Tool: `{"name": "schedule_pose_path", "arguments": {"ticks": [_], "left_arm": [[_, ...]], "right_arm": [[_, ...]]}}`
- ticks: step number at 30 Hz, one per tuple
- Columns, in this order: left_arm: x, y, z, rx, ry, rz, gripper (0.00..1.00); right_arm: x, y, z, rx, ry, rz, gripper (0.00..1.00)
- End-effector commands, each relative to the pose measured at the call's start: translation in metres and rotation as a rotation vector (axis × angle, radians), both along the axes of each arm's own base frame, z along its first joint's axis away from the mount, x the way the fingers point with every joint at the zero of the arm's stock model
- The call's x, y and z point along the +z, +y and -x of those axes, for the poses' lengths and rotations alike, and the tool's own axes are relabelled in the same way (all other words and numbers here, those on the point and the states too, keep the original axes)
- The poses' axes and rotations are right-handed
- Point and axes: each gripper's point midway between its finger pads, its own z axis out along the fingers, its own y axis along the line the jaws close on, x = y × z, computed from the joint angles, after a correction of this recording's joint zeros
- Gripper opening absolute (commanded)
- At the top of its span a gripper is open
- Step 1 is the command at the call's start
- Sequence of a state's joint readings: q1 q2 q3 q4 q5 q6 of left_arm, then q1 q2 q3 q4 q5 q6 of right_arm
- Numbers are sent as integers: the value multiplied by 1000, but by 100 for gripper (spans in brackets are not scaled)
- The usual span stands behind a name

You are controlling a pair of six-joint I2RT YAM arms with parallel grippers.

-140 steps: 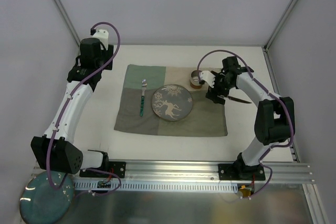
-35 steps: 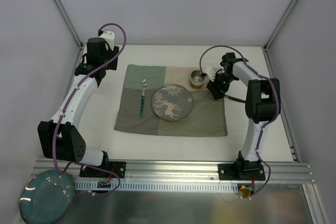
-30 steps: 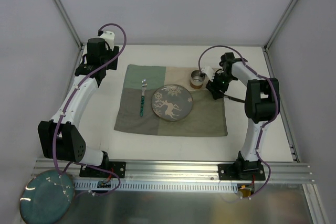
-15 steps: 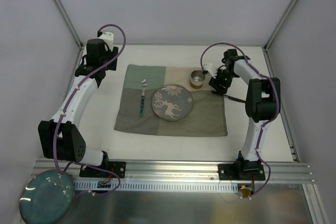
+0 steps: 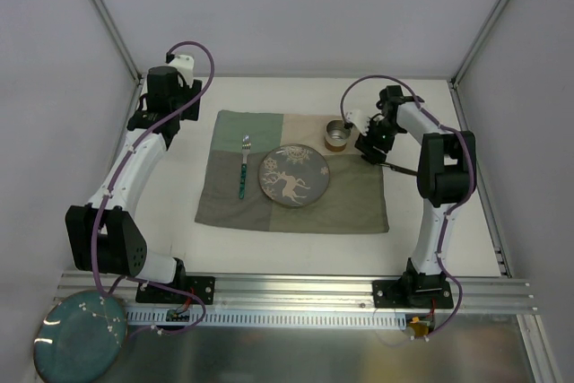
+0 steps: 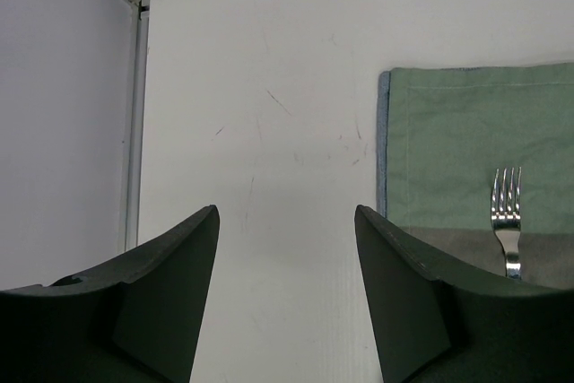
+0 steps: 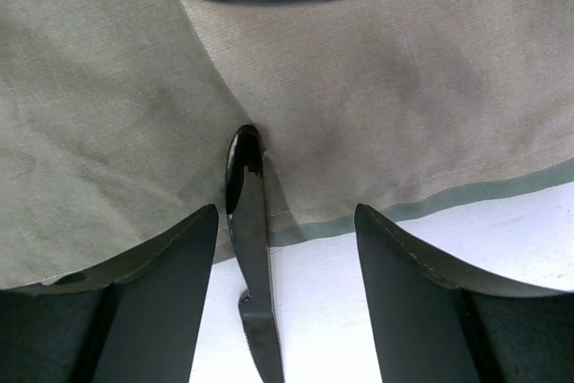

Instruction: Set the dinner table for one person

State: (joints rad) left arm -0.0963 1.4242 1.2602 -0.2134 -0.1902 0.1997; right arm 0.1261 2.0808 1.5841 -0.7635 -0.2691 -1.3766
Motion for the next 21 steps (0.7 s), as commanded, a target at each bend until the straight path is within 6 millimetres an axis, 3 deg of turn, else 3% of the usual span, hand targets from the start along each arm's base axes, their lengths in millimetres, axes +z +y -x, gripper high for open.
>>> {"name": "schedule_pose_path", "arguments": {"ticks": [1,7,13,21], "left_arm": [[4,0,-7,-11,-30,12,63],[4,-1,-6,-15,-33,18,63],[-3,-1,-3,-16,-24,22,63],[-11,0,-4,-13,-15,32,63]], "right_arm": [[21,6,1,16,-18,-3,66],[22,11,13,23,3,-12,66],[9,11,23,17,44,-13,66],[4,9,17,2,26,1,65]]}}
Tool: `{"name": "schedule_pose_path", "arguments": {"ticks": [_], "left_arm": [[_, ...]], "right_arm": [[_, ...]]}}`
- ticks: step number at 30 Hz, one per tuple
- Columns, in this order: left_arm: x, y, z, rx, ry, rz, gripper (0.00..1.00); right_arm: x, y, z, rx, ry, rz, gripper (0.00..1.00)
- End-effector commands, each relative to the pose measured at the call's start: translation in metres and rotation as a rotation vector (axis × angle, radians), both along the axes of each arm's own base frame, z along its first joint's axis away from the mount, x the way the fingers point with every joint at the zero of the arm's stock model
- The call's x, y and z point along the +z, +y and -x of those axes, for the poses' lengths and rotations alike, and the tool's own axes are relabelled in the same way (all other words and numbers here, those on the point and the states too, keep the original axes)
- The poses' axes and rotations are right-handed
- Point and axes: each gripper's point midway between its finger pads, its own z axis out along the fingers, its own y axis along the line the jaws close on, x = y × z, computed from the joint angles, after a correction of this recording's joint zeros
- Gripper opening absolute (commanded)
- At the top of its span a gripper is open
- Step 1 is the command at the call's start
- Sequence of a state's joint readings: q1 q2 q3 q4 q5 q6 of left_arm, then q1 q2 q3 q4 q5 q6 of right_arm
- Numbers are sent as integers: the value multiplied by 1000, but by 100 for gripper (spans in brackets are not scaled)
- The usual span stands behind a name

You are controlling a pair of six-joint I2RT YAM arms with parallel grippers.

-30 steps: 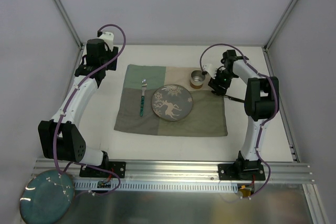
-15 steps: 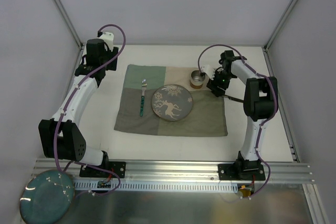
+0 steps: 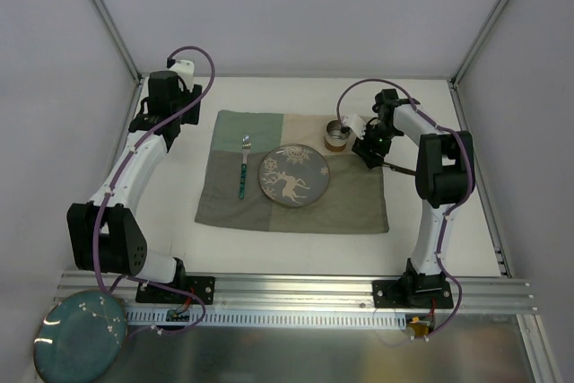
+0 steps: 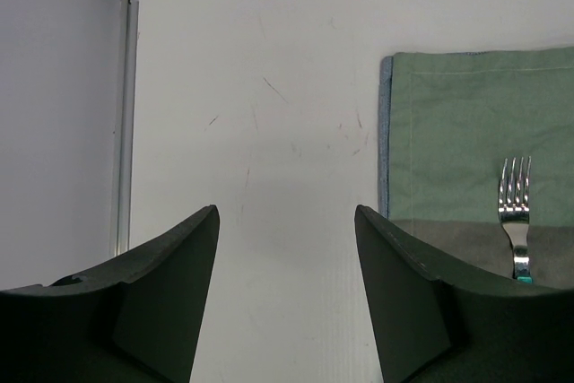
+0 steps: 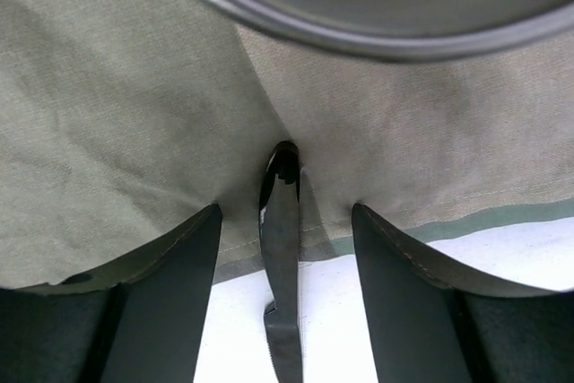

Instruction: Set the dinner table for one person

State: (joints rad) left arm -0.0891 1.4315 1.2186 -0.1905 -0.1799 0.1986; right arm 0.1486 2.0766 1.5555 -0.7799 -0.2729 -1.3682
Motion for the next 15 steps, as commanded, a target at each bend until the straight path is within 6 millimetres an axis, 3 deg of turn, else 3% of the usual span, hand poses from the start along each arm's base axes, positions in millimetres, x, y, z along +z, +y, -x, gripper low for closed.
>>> {"name": "schedule_pose_path", "arguments": {"ticks": [1,4,7,8,12,13,14,15], "left_arm": [[5,-2,-6,-11,-38,31,63],[-1,-2,-7,-10,-31,36,63],[-5,-1,-8,-9,-25,39,63],[-4,-1,-8,-9,-31,39,63],[-6,-2,-9,-10,-28,40,63],[-6,-1,-9,-7,-29,39,63],[-6,-1,-9,-10,-28,40,63],[-6,-1,-9,-8,-29,40,63]], "right_arm": [[10,1,2,-17,-19,4,63],[6,-1,4,-14,-10,14,57],[3,-1,5,-8,-4,16,36],[4,-1,5,-7,-1,16,24],[5,-1,3,-10,-5,17,26],[6,-1,3,-10,-8,15,21],[6,-1,2,-10,-10,15,1],[6,-1,2,-10,-10,15,0]]}}
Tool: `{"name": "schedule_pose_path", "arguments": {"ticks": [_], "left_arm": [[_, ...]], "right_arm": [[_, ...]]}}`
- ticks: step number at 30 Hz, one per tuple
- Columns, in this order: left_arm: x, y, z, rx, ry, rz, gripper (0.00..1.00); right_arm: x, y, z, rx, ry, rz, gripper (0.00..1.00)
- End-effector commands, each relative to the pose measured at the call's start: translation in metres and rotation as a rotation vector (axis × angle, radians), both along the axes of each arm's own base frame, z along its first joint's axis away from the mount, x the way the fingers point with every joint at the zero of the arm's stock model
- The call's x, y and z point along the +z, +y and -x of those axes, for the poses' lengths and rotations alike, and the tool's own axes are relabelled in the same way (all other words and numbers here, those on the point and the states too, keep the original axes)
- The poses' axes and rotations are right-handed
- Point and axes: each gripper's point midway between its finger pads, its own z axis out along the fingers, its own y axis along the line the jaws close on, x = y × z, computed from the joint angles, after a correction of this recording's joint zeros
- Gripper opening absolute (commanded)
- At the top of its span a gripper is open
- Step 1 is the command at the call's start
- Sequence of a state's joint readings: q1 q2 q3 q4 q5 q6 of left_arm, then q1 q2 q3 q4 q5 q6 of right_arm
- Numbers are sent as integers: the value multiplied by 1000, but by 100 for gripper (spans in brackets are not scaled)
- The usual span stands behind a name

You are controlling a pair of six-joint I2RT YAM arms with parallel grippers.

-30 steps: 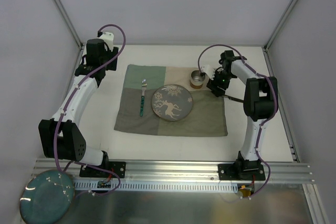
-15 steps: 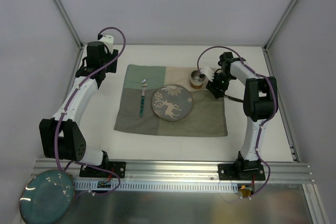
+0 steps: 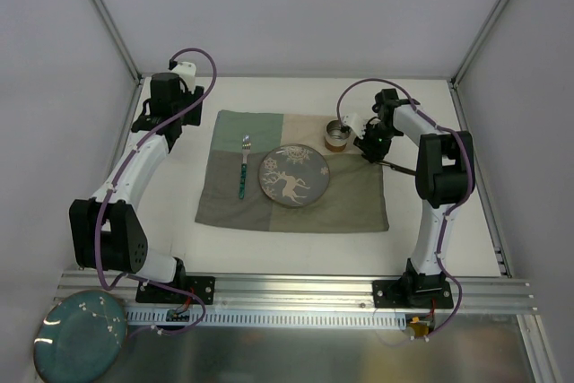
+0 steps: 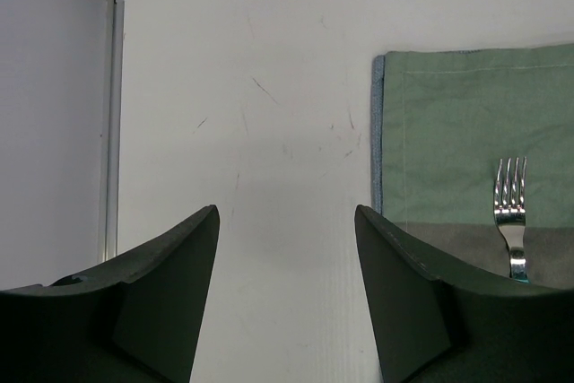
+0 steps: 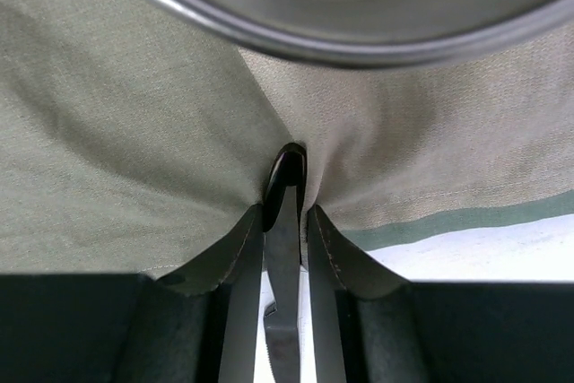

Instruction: Set the dinner table for one person

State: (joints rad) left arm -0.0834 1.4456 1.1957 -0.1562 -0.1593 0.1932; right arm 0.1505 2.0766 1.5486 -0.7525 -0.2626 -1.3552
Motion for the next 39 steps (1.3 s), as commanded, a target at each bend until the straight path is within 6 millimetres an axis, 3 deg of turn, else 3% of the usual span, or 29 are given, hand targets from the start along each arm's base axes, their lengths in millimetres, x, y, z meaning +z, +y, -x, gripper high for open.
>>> {"name": "schedule_pose_path", "arguments": {"ticks": [1,6,17,25,35,36,39], "left_arm": [[4,1,-5,1,-34,25,63],[2,2,-4,3,-31,23,63],[7,-3,-1,-6,-43,55,63],[14,-3,3,-11,-61,48,63],[9,-5,2,-16,-50,59,63],[10,-5,2,-16,-52,60,63],[9,-5,3,-18,-50,59,63]], "right_arm": [[7,-1,8,4,17,11,0],[17,-1,8,10,11,7,0],[74,-8,-7,-20,-91,-17,0],[81,-9,-10,-24,-87,-26,0],[65,-12,0,-32,-39,-13,1],[65,-13,-1,-36,-39,-12,22],[69,-16,-6,-50,-56,-12,52]]}}
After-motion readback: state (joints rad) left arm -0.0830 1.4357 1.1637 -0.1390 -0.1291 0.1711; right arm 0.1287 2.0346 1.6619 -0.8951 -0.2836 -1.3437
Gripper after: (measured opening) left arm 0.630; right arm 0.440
